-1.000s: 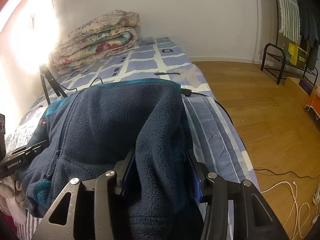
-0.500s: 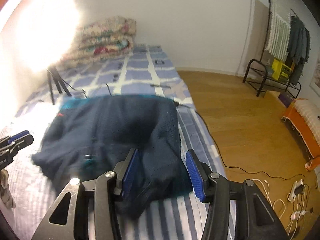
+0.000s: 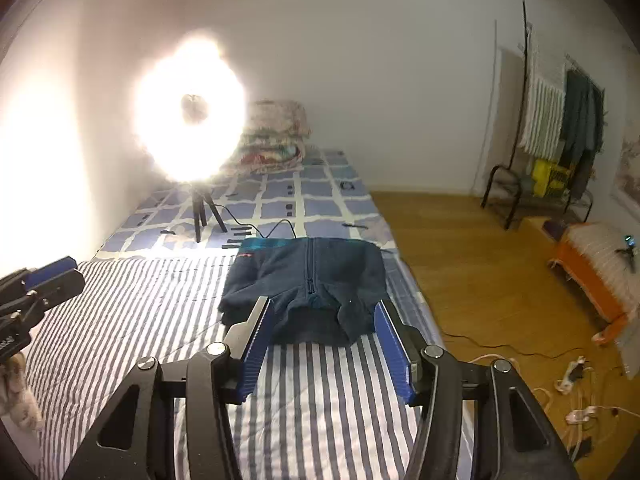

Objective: Fold large clothes

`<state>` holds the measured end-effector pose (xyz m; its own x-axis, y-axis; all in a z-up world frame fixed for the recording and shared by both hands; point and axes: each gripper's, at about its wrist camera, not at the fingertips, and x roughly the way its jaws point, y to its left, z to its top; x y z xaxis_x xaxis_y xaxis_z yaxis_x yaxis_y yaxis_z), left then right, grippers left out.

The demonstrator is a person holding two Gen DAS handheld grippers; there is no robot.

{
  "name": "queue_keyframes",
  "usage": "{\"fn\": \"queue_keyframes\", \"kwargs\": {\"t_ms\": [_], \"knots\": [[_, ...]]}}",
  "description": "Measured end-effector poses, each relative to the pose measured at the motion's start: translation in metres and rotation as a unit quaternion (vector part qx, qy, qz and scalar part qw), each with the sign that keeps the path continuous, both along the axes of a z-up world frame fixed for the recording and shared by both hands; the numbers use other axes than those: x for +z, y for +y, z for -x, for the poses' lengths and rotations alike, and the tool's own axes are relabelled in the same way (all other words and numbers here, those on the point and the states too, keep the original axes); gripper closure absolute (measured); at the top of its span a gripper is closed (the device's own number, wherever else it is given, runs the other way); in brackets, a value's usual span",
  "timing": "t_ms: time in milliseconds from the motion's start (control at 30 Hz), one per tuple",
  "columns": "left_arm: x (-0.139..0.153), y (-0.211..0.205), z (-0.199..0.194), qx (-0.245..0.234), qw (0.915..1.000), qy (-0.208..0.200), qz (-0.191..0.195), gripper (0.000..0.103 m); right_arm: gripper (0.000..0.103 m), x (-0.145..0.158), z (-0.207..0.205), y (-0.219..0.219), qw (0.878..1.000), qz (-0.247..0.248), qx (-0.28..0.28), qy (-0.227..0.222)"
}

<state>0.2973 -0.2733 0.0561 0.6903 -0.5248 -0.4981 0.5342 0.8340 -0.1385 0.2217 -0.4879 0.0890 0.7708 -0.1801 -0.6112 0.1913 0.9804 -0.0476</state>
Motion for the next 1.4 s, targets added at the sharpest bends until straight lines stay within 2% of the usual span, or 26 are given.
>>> {"fn": "queue_keyframes", "kwargs": {"t_ms": [200, 267, 300, 367, 467, 533, 633, 667, 733, 867, 933, 1067, 1133, 1200, 1400], "knots": [[0.025, 0.031, 0.087, -0.004, 0.9999, -0.016, -0.004, 0.068, 0.047, 0.013, 0.070, 0.048, 1.000, 0.015, 0.007, -0.008], [0.027, 0.040, 0.109, -0.001, 0.9998, -0.020, -0.003, 0.059, 0.046, 0.011, 0.096, 0.063, 1.000, 0.009, 0.006, -0.011], [0.026, 0.044, 0.119, 0.000, 0.9998, -0.021, -0.002, 0.053, 0.046, 0.010, 0.105, 0.067, 1.000, 0.006, 0.005, -0.011], [0.025, 0.050, 0.137, 0.001, 0.9997, -0.024, -0.003, 0.051, 0.045, 0.005, 0.121, 0.074, 1.000, -0.002, 0.005, -0.011], [0.017, 0.055, 0.160, 0.008, 0.9997, -0.023, -0.009, 0.051, 0.045, -0.002, 0.138, 0.085, 1.000, 0.024, -0.006, -0.007], [0.011, 0.058, 0.171, 0.010, 0.9998, -0.010, -0.012, 0.044, 0.045, -0.003, 0.145, 0.087, 1.000, 0.027, -0.007, -0.006], [0.006, 0.062, 0.185, 0.015, 0.9998, -0.004, -0.009, 0.041, 0.039, -0.003, 0.155, 0.086, 1.000, 0.017, -0.016, -0.015], [0.005, 0.064, 0.187, 0.017, 0.9998, -0.002, -0.004, 0.039, 0.037, -0.003, 0.157, 0.083, 1.000, 0.015, -0.019, -0.019], [0.001, 0.069, 0.191, 0.028, 0.9995, 0.001, 0.011, 0.023, 0.028, -0.006, 0.163, 0.077, 0.999, 0.008, -0.032, -0.028], [-0.012, 0.067, 0.193, 0.033, 0.9994, 0.007, 0.001, 0.021, 0.024, -0.020, 0.168, 0.062, 0.999, -0.002, -0.047, -0.021], [-0.019, 0.064, 0.191, 0.035, 0.9992, 0.003, -0.016, 0.018, 0.014, -0.027, 0.168, 0.055, 0.998, -0.008, -0.059, -0.018], [-0.032, 0.062, 0.188, 0.036, 0.9986, -0.005, -0.038, 0.010, 0.012, -0.036, 0.167, 0.049, 0.997, -0.006, -0.069, -0.014], [-0.037, 0.063, 0.185, 0.040, 0.9983, -0.001, -0.042, 0.009, 0.004, -0.039, 0.167, 0.048, 0.997, -0.001, -0.070, -0.017], [-0.041, 0.063, 0.184, 0.044, 0.9980, 0.000, -0.047, 0.005, 0.000, -0.042, 0.167, 0.049, 0.997, 0.006, -0.070, -0.022], [-0.046, 0.062, 0.181, 0.051, 0.9964, -0.010, -0.067, 0.001, 0.000, -0.050, 0.158, 0.057, 0.998, 0.015, -0.055, -0.015]]}}
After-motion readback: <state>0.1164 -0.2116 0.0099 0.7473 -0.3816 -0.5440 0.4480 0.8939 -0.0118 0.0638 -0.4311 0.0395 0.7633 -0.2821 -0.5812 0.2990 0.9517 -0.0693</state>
